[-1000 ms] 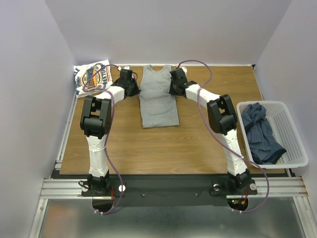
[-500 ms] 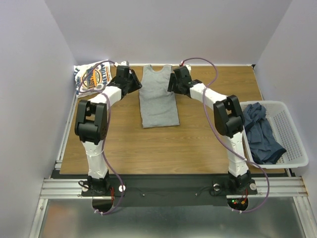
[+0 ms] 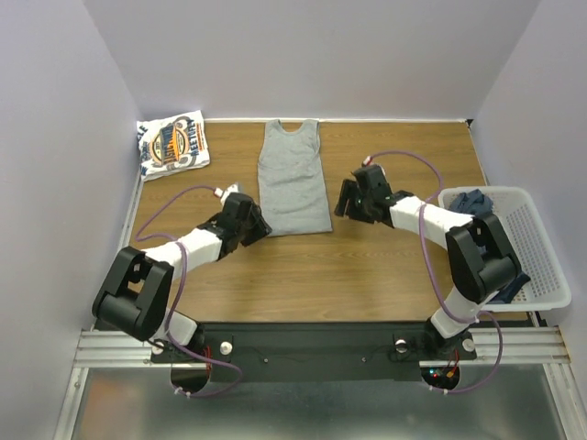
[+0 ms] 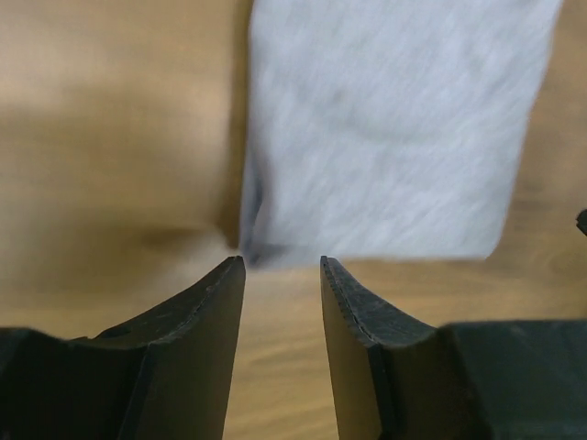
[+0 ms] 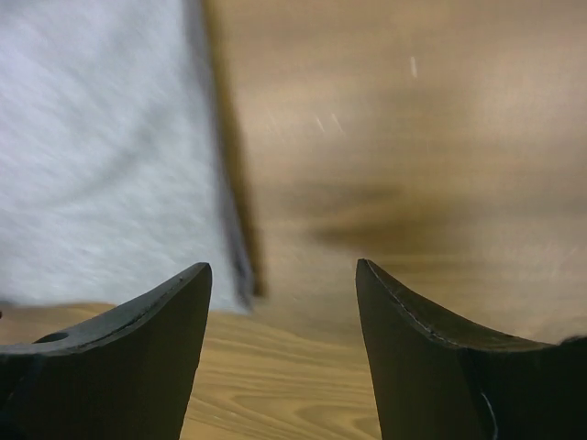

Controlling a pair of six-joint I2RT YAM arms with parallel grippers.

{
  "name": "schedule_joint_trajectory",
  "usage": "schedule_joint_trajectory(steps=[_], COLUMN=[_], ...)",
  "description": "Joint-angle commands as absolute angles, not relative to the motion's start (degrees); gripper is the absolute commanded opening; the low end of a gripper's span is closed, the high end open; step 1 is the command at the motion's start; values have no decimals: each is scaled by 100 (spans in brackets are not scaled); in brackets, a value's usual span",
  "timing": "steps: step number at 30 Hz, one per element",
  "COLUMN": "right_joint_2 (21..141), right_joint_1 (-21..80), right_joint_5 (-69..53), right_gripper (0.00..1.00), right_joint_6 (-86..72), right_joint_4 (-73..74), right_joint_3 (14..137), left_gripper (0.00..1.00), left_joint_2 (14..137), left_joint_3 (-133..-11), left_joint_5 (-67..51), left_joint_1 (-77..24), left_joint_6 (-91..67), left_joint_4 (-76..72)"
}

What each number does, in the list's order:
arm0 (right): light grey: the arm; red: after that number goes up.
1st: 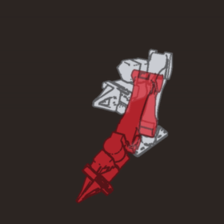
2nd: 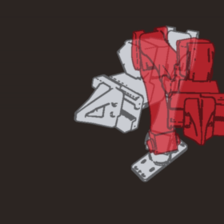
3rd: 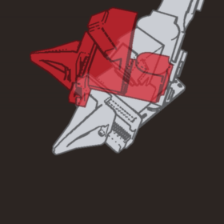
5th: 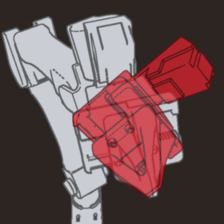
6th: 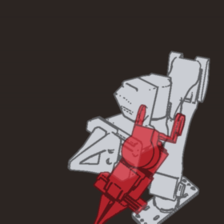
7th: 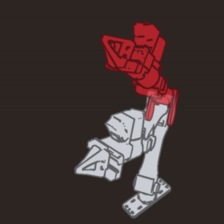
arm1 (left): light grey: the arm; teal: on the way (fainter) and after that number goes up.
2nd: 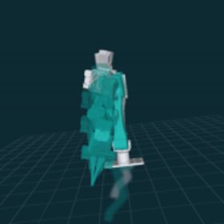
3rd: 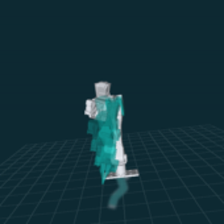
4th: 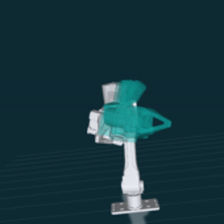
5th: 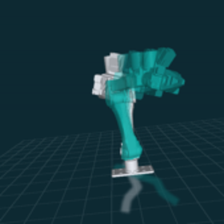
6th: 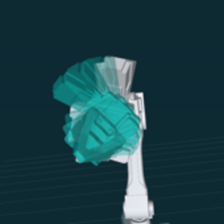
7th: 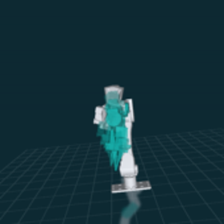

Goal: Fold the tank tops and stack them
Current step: Fold the tank top

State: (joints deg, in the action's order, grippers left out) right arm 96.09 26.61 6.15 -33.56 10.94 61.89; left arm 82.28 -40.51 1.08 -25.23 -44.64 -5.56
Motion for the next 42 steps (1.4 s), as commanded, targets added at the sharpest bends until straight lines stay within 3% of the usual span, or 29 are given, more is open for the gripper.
schedule_joint_trajectory(steps=[1,9,23,32,39,42], right_joint_2=[9650,9817,10133,10239,10301,10310], right_joint_1=[2777,2830,2874,2883,2874,2874], right_joint_5=[-174,-606,-835,-782,-677,-607], right_gripper=[70,69,50,50,42,35], right_joint_6=[-3788,-4358,-5053,-5150,-5159,-5107], right_joint_4=[537,-113,-808,-993,-1037,-1028], right_joint_3=[5538,5054,4456,4359,4324,4324], left_gripper=[50,50,48,45,46,43], left_joint_2=[7831,7875,8253,8332,8578,8736], left_joint_3=[-3351,-3103,-2892,-2786,-2900,-2962], left_joint_5=[54,-158,-141,-44,237,220], left_joint_1=[-2593,-2610,-2566,-2575,-2575,-2575], left_joint_6=[-5150,-5168,-5546,-5651,-5686,-5669], left_joint_4=[-1263,-1705,-2311,-2259,-2294,-2346])
